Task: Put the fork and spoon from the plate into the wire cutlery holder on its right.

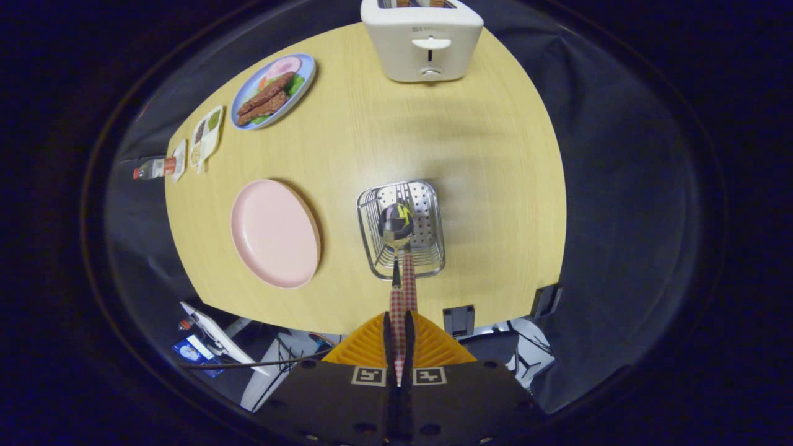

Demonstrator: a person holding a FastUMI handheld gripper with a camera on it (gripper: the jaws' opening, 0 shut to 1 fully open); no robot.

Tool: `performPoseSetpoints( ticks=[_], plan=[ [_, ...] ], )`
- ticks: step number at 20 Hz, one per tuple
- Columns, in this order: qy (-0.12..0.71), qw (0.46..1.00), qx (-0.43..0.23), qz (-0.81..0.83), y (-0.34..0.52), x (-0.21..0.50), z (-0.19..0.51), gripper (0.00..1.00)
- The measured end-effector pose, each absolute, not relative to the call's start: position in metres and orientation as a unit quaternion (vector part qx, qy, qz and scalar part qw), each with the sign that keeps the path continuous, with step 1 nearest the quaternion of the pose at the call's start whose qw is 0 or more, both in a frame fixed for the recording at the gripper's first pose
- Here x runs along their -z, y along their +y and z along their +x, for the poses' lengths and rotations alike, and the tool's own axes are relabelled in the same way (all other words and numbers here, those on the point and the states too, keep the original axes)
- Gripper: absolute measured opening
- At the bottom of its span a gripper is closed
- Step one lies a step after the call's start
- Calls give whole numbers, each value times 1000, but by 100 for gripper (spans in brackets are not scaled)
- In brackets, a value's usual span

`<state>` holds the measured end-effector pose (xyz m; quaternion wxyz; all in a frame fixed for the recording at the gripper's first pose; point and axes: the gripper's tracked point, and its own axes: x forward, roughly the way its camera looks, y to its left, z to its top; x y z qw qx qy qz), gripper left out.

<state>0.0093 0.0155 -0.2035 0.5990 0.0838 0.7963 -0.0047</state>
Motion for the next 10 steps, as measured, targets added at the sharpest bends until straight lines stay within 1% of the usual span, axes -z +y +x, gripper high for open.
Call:
performPoseSetpoints(
  ticks=[3, 4, 5, 8, 10],
  plan=[
    [801, 593, 1, 87, 19, 206, 14, 1],
    [803, 589, 2, 90, 21, 208, 15, 5],
    [804, 587, 3, 94, 23, 209, 17, 5],
    [796, 597, -2, 97, 25, 209, 26, 13],
    [788, 607, -4, 101, 26, 208, 31, 27]
  ],
)
